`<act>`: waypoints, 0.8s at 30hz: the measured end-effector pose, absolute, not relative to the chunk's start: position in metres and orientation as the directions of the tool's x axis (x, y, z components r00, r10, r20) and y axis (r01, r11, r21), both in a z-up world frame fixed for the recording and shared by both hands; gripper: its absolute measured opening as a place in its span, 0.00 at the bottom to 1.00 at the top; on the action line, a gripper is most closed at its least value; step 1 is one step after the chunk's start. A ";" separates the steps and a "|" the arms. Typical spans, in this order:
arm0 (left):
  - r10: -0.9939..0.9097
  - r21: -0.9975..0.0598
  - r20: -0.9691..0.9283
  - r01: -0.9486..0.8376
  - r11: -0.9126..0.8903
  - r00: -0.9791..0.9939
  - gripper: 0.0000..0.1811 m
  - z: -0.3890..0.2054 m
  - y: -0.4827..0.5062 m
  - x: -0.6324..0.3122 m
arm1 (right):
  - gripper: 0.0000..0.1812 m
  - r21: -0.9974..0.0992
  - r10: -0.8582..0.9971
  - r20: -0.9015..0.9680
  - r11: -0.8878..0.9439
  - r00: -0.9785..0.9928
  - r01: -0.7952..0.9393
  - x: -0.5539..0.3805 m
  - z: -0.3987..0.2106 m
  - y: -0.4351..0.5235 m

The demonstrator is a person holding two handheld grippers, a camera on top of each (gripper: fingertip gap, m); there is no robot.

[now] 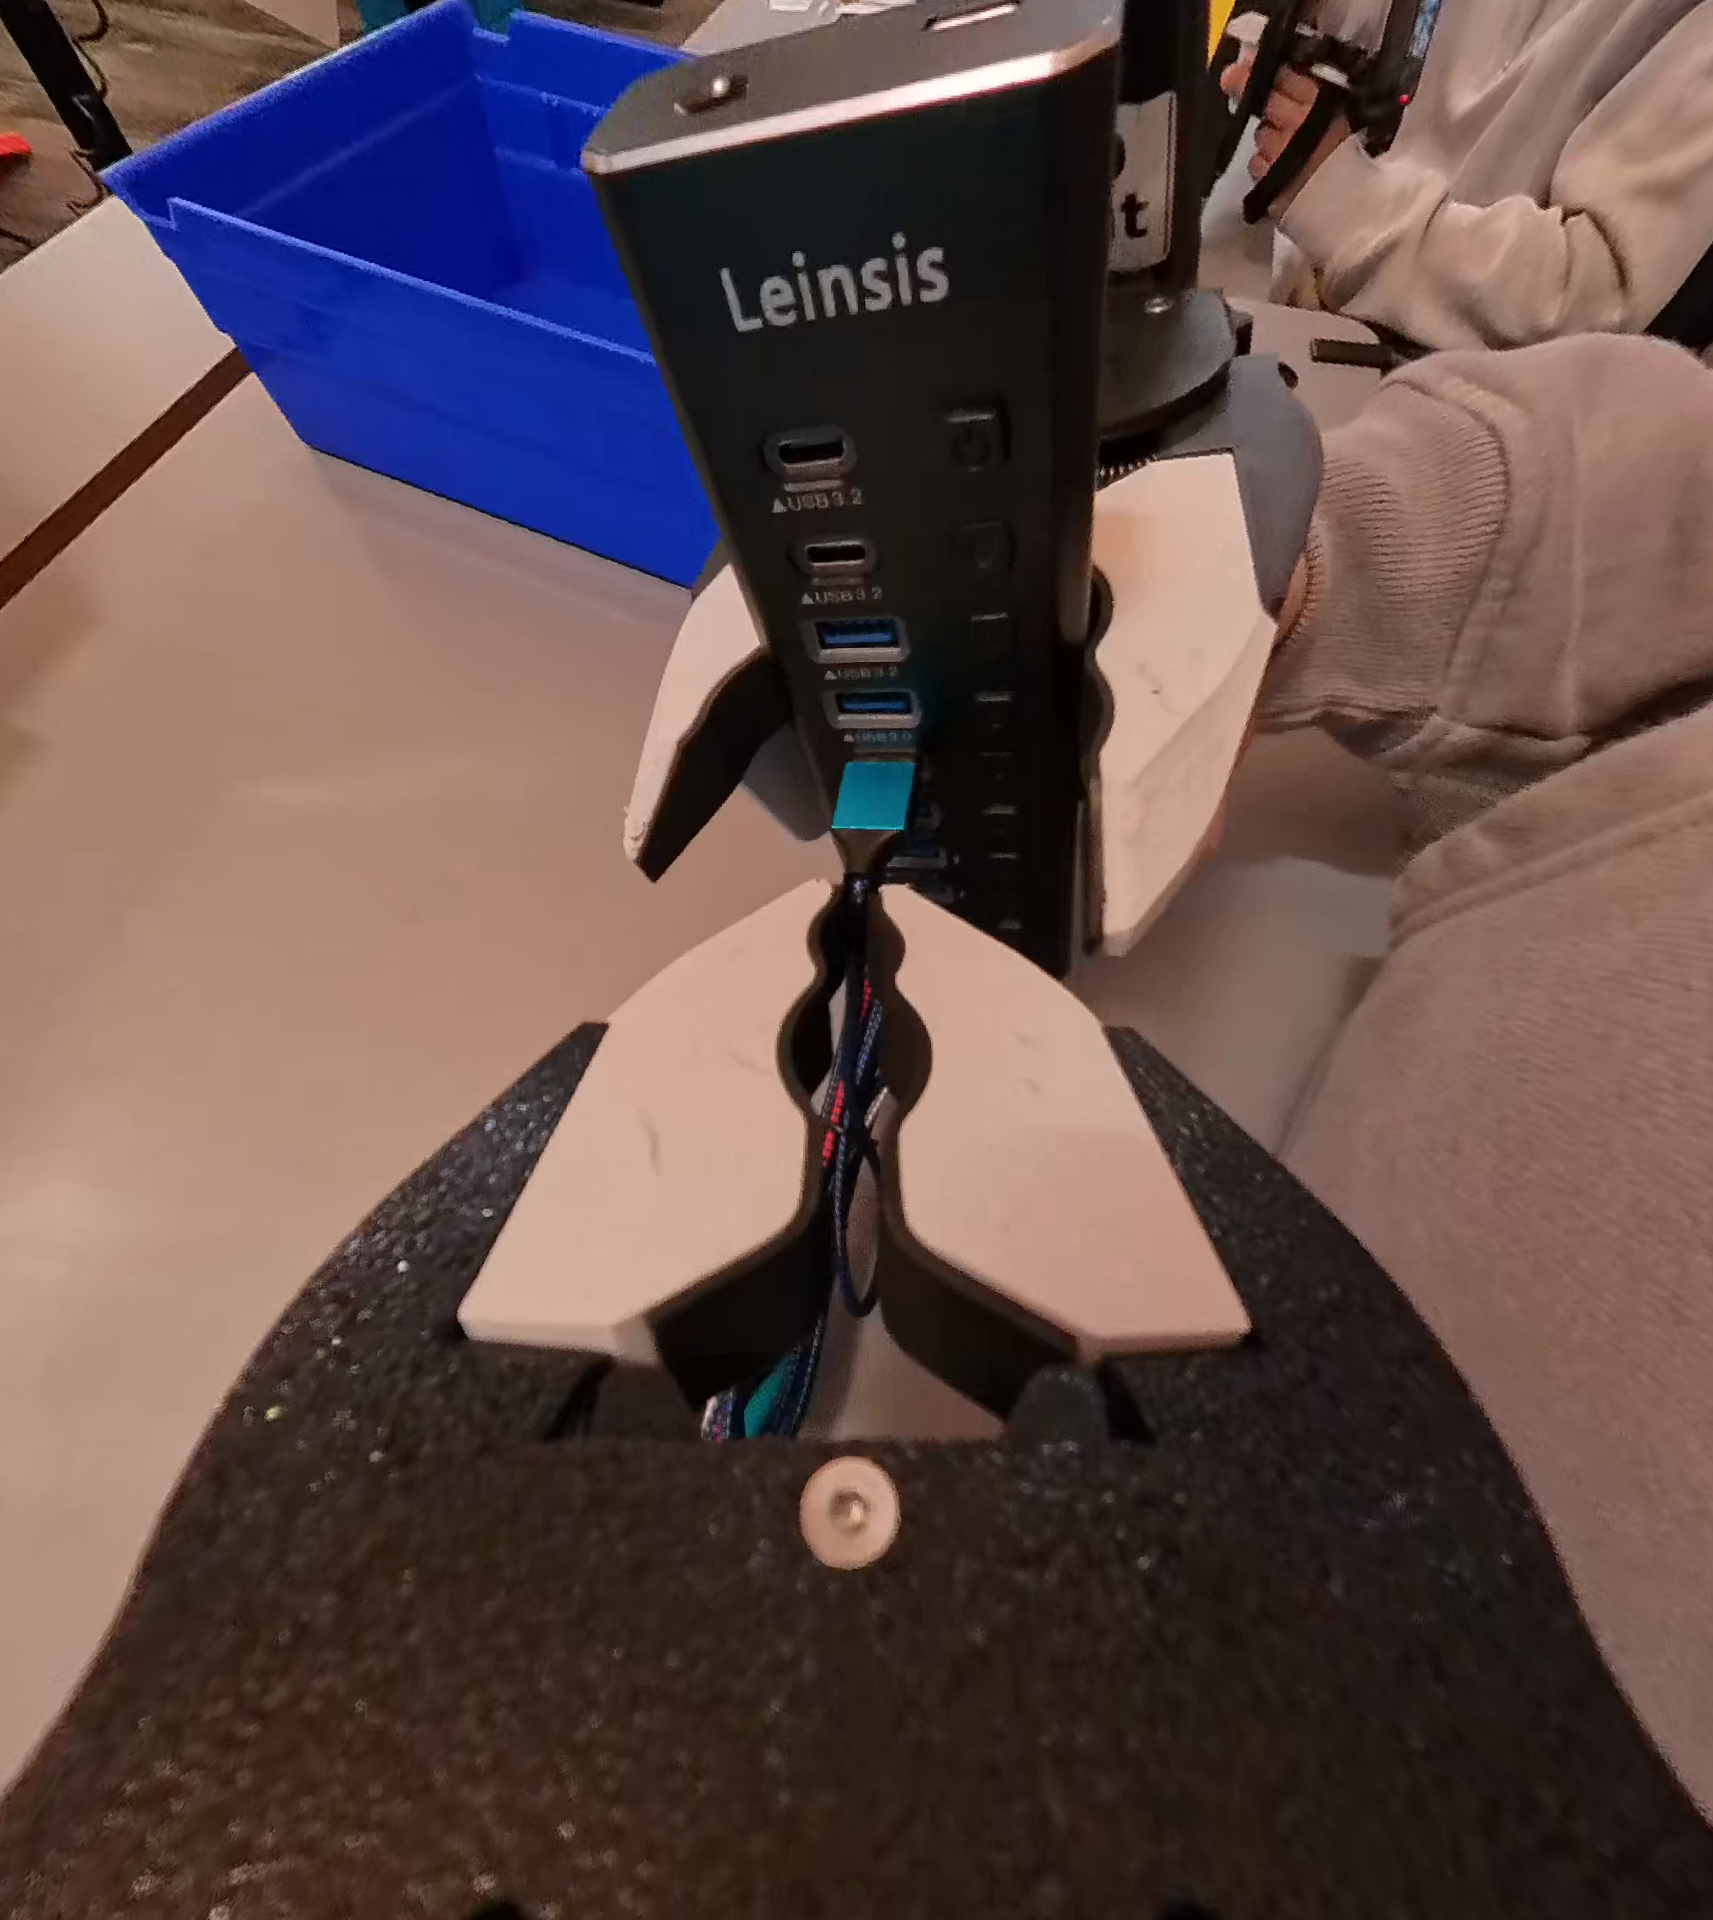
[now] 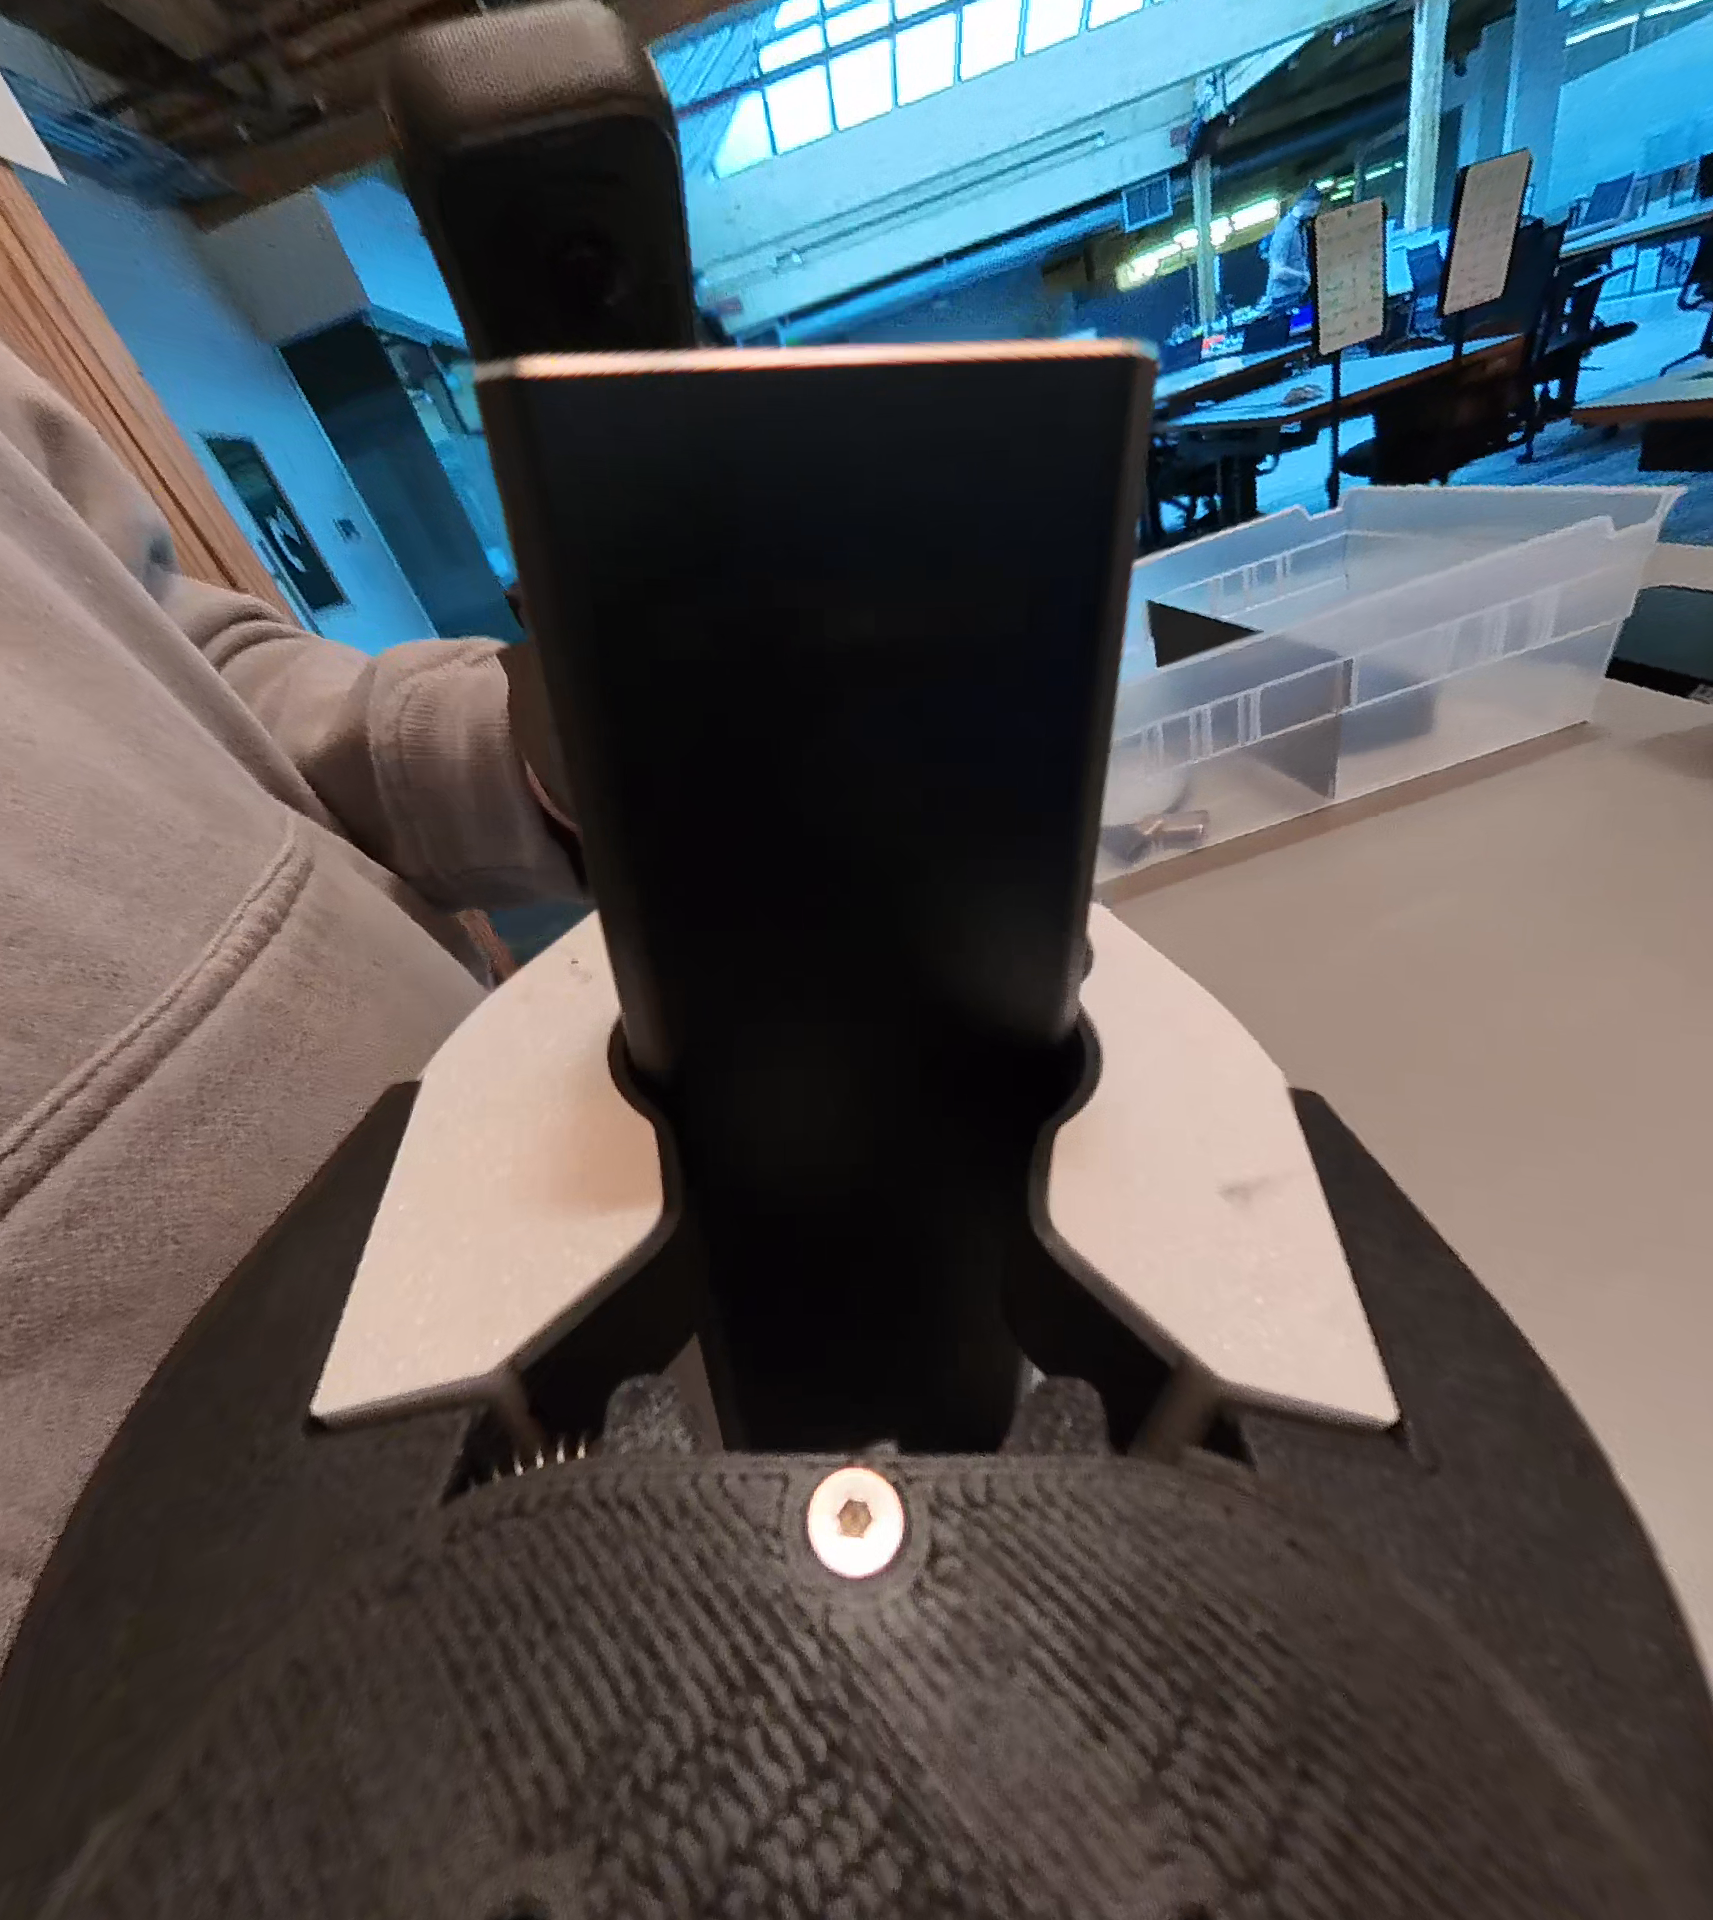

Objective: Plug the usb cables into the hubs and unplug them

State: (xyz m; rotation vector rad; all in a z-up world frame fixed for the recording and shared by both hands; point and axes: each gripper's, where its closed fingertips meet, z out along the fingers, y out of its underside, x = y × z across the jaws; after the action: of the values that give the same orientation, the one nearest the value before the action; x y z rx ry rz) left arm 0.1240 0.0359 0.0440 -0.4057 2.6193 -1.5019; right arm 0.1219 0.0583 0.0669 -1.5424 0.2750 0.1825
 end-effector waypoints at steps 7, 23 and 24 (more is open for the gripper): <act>-0.287 -0.944 0.214 -0.273 0.186 -0.934 0.42 0.127 0.023 0.133 | 0.41 -0.977 -0.157 -0.192 -0.067 0.969 -0.204 0.129 0.061 0.062; -0.100 -0.934 0.000 -0.036 0.356 -0.995 0.34 0.117 -0.003 0.116 | 0.44 -0.979 -0.114 -0.191 -0.050 0.975 -0.198 0.117 0.071 0.077; -0.102 -0.936 0.011 -0.046 0.349 -0.995 0.34 0.117 -0.003 0.117 | 0.44 -0.980 -0.116 -0.194 -0.029 0.974 -0.198 0.119 0.075 0.077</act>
State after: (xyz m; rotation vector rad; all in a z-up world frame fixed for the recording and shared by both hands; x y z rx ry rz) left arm 0.1170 -0.0030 0.1168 -0.1397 2.5396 -1.7590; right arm 0.1187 0.0768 0.0746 -1.6040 0.2453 0.0671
